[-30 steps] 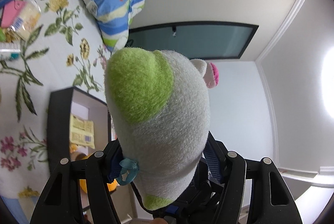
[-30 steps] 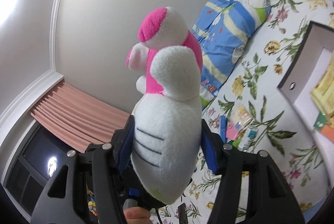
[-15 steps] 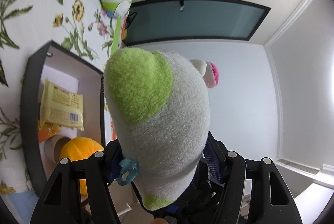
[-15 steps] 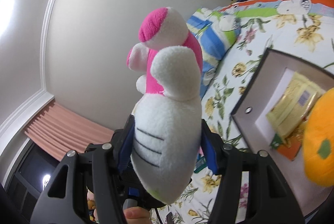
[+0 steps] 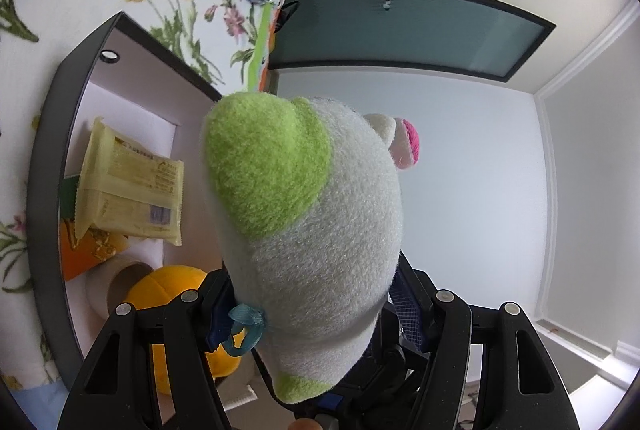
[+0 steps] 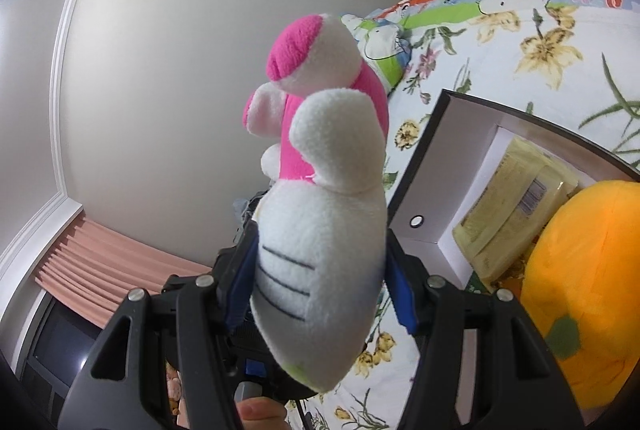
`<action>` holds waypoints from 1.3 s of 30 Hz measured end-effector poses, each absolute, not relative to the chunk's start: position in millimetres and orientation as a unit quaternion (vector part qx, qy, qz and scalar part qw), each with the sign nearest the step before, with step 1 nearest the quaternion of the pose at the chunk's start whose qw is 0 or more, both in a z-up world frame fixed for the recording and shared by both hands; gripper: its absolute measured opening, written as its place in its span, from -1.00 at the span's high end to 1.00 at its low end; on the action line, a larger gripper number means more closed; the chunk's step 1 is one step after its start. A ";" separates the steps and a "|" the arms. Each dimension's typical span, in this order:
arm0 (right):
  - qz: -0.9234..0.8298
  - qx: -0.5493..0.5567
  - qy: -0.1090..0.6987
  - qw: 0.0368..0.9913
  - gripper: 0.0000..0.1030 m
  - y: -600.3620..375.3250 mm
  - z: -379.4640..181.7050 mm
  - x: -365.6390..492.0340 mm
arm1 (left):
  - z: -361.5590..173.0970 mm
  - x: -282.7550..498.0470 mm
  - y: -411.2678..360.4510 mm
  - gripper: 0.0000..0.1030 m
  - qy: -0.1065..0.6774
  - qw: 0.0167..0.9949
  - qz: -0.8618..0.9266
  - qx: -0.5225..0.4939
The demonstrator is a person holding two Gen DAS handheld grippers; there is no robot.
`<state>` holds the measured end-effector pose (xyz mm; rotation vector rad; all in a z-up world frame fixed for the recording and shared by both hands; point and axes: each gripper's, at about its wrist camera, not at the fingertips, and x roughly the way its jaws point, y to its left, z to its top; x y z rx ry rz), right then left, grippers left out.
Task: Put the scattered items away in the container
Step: 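Lift the plush cat with the left gripper and carry it over the box, then open the left gripper to drop the plush cat into the box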
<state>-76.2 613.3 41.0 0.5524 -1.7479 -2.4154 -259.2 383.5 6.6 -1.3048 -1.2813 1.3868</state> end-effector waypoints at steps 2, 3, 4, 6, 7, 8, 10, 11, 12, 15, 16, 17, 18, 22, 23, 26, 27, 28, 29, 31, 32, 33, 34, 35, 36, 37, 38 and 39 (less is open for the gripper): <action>-0.793 0.185 -0.578 0.052 -0.12 615.3 36.0 -78.1 | 2.6 -260.7 384.6 -0.30 -0.510 0.409 0.549 -0.521; -0.792 0.187 -0.579 0.051 -0.12 616.4 33.5 -78.8 | -0.3 -261.3 385.5 -0.30 -0.510 0.407 0.548 -0.523; -0.790 0.189 -0.581 0.050 -0.12 617.6 30.5 -79.4 | -2.9 -261.4 385.9 -0.30 -0.510 0.405 0.548 -0.525; -0.789 0.191 -0.582 0.047 -0.13 619.4 26.4 -80.0 | -7.4 -261.2 387.5 -0.30 -0.512 0.403 0.545 -0.528; -0.789 0.192 -0.581 0.044 -0.13 619.9 25.6 -79.8 | -9.9 -260.9 388.1 -0.30 -0.513 0.402 0.542 -0.530; -0.791 0.193 -0.580 0.041 -0.13 620.5 25.0 -79.7 | -11.9 -260.3 388.7 -0.30 -0.515 0.402 0.539 -0.532; -0.792 0.194 -0.578 0.036 -0.15 622.0 22.8 -79.3 | -16.6 -259.9 389.9 -0.30 -0.519 0.401 0.532 -0.535; -0.791 0.196 -0.578 0.035 -0.17 622.7 21.6 -79.1 | -18.6 -259.5 389.9 -0.30 -0.522 0.400 0.529 -0.536; -0.790 0.198 -0.580 0.033 -0.23 623.4 19.6 -79.3 | -21.7 -259.1 389.8 -0.30 -0.527 0.396 0.526 -0.537; -0.781 0.203 -0.590 0.026 -0.74 623.8 13.9 -79.1 | -33.7 -257.1 384.6 -0.50 -0.550 0.369 0.515 -0.545; -0.775 0.198 -0.599 0.021 -0.89 624.9 10.9 -77.4 | -37.8 -256.4 381.0 -0.69 -0.557 0.355 0.514 -0.547; -0.773 0.193 -0.604 0.018 -0.93 625.6 10.0 -76.3 | -40.9 -255.5 377.1 -0.74 -0.565 0.347 0.514 -0.545; -0.774 0.189 -0.604 0.016 -0.93 625.7 10.6 -75.8 | -42.2 -254.7 374.3 -0.75 -0.573 0.348 0.509 -0.540; -0.783 0.194 -0.590 0.008 -0.96 621.1 14.6 -77.8 | -38.7 -253.1 369.0 -0.96 -0.582 0.357 0.491 -0.541; -0.784 0.194 -0.590 0.010 -0.96 620.1 14.7 -78.4 | -37.6 -252.8 367.6 -0.96 -0.582 0.357 0.492 -0.540; -0.780 0.192 -0.596 0.013 -0.97 617.8 13.3 -77.6 | -37.7 -253.3 365.6 -0.97 -0.581 0.356 0.489 -0.544; -0.779 0.192 -0.597 0.014 -0.97 617.4 13.2 -77.5 | -38.4 -251.6 364.2 -0.97 -0.585 0.357 0.483 -0.545; -0.778 0.191 -0.598 0.013 -0.97 617.1 13.2 -76.2 | -38.5 -249.7 362.2 -0.97 -0.588 0.357 0.478 -0.546; -0.778 0.190 -0.599 0.012 -0.97 617.2 12.9 -75.8 | -38.4 -249.1 361.0 -0.97 -0.588 0.358 0.478 -0.546; -0.777 0.190 -0.600 0.011 -0.98 616.2 13.4 -74.1 | -34.8 -246.5 356.0 -0.97 -0.589 0.361 0.479 -0.542; -0.776 0.189 -0.601 0.011 -0.99 615.5 13.5 -73.2 | -32.3 -245.8 353.5 -0.97 -0.589 0.362 0.480 -0.540; -0.775 0.190 -0.602 0.010 -0.99 614.7 13.8 -72.5 | -29.2 -244.2 349.5 -0.97 -0.589 0.363 0.481 -0.538; -0.775 0.190 -0.603 0.011 -0.99 613.1 15.0 -71.8 | -27.4 -243.4 347.1 -0.97 -0.590 0.364 0.482 -0.536; -0.775 0.190 -0.603 0.013 -0.99 611.3 16.3 -71.1 | -25.2 -240.5 343.9 -0.97 -0.591 0.365 0.482 -0.534; -0.776 0.191 -0.601 0.015 -0.99 608.6 19.0 -70.5 | -21.5 -239.2 339.8 -0.97 -0.591 0.367 0.484 -0.531; -0.778 0.191 -0.598 0.017 -0.99 606.1 21.5 -70.3 | -19.8 -238.6 338.8 -0.97 -0.591 0.367 0.486 -0.530; -0.780 0.192 -0.595 0.019 -0.99 603.5 24.2 -70.0 | -16.4 -236.8 335.4 -0.97 -0.591 0.368 0.487 -0.527; -0.783 0.192 -0.592 0.022 -0.99 599.7 28.4 -69.3 | -13.9 -236.9 336.3 -0.97 -0.592 0.370 0.487 -0.526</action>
